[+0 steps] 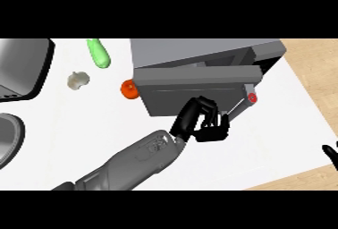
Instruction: Pick up the milk, place it into the microwave and close the microwave
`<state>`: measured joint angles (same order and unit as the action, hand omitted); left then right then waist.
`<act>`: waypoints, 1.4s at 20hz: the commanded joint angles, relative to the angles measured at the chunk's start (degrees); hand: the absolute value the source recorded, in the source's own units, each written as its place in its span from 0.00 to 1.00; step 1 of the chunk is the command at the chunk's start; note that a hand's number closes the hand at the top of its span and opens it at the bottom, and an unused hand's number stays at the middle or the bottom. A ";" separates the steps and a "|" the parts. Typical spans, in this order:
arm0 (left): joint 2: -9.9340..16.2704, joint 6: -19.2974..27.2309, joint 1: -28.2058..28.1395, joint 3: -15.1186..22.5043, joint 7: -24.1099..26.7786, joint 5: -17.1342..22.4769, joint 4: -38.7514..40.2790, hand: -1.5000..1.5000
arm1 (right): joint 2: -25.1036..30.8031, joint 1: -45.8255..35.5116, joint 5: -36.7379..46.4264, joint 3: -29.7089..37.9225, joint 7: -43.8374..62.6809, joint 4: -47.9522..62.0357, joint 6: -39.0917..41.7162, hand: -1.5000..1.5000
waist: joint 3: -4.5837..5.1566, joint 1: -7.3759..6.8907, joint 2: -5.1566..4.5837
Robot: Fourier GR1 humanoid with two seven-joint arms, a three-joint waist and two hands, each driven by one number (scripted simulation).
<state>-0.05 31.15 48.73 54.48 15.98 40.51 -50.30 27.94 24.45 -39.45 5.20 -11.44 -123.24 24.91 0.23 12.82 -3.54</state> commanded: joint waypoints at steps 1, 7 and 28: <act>0.05 0.16 5.06 -5.72 2.33 3.14 4.23 1.00 | 0.91 -1.21 -1.28 0.90 0.45 -0.17 0.20 0.00 | 0.02 0.34 -0.30; 0.05 1.03 6.38 -7.85 3.06 7.97 7.60 1.00 | 1.10 -0.99 -3.05 1.16 0.93 -1.05 0.23 0.00 | -0.03 1.11 -0.27; 0.05 2.93 9.16 -5.41 12.00 15.24 12.03 1.00 | 5.00 -2.81 -8.30 0.16 3.44 -4.74 3.84 0.00 | -0.02 2.68 -1.03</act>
<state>-0.08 32.11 53.45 54.49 26.10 54.47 -43.56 32.35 21.68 -46.80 5.34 -8.31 -127.44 28.18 0.17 15.16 -4.48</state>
